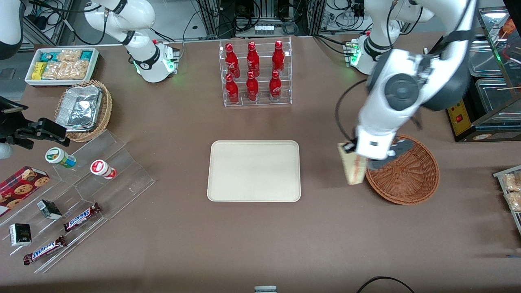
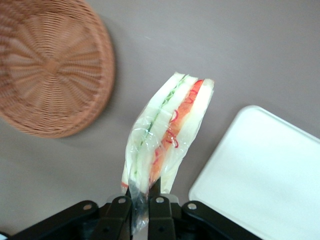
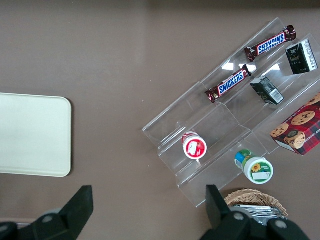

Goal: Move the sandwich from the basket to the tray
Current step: 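Lift the sandwich and carry it with the left gripper toward the cream tray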

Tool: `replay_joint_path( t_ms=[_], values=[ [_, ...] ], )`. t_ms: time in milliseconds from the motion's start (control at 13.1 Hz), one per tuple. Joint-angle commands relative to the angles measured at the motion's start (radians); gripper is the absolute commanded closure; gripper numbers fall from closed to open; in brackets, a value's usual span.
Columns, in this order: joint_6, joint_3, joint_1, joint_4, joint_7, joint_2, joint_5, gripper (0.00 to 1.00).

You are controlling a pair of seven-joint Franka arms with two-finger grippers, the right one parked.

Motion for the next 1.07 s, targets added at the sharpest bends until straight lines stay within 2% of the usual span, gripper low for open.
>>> replay_joint_path(
  t_ms=[0, 229, 457, 686, 990],
  values=[
    [0.021, 0.015, -0.097, 0.176, 0.012, 0.197, 0.004, 0.96],
    [0.153, 0.017, -0.175, 0.194, -0.006, 0.279, 0.007, 0.97],
    [0.158, 0.022, -0.239, 0.198, -0.009, 0.326, 0.017, 0.98],
    [0.182, 0.02, -0.264, 0.196, -0.129, 0.36, 0.088, 1.0],
    [0.179, 0.025, -0.296, 0.242, -0.164, 0.414, 0.097, 1.0]
  ],
)
